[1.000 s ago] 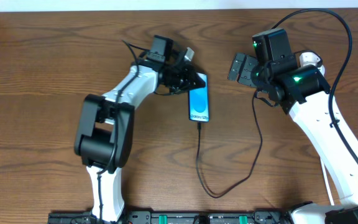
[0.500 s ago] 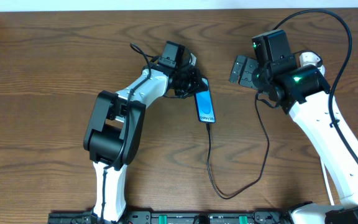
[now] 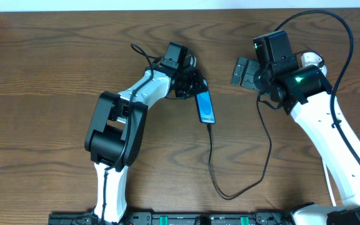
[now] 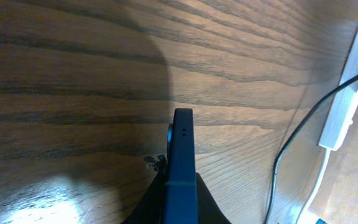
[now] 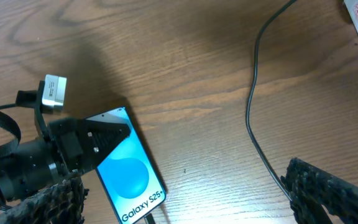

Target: Plug charger to phone and switch on socket

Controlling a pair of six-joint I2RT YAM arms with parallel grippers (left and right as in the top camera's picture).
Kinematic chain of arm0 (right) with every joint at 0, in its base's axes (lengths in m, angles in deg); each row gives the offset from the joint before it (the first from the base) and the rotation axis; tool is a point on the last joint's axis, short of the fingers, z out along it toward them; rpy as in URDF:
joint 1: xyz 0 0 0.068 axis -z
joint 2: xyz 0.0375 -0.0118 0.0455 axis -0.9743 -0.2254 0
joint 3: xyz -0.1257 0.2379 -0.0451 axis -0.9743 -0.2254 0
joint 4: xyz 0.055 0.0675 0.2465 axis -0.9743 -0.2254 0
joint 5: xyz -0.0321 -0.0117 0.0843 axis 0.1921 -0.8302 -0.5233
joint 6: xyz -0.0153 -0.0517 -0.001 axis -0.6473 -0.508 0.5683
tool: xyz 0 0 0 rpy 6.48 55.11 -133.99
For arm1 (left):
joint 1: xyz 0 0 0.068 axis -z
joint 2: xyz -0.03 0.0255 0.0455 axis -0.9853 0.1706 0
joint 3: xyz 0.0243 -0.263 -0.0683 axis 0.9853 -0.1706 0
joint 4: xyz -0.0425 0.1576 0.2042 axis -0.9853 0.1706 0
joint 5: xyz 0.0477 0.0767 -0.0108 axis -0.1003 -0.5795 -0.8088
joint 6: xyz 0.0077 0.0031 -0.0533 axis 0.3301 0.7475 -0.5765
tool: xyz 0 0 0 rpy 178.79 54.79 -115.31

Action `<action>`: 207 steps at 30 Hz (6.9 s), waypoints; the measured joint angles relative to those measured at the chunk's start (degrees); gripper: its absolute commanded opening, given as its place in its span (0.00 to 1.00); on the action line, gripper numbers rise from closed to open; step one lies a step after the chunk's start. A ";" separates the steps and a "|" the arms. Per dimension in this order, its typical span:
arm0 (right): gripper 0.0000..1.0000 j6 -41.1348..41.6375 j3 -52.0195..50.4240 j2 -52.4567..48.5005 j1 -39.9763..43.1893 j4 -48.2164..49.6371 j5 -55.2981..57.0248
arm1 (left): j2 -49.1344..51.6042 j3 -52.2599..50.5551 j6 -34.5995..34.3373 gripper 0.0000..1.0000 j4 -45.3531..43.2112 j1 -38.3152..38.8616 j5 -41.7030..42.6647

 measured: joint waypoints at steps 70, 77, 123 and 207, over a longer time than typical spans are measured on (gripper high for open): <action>0.99 0.00 -1.14 0.00 0.00 -0.35 0.04 | -34.53 -2.19 17.14 0.82 32.39 -1.07 -43.91; 0.99 0.00 -1.14 0.00 0.00 -0.92 0.04 | -42.93 -2.19 17.53 0.82 35.65 -1.07 -47.04; 0.99 -31.93 10.62 -0.02 31.91 -17.77 -33.20 | -44.28 -2.19 17.53 0.82 36.57 -1.07 -47.54; 0.99 -57.72 27.54 -44.33 46.49 -11.32 -40.37 | -44.28 -2.19 17.53 0.82 36.57 -1.07 -47.56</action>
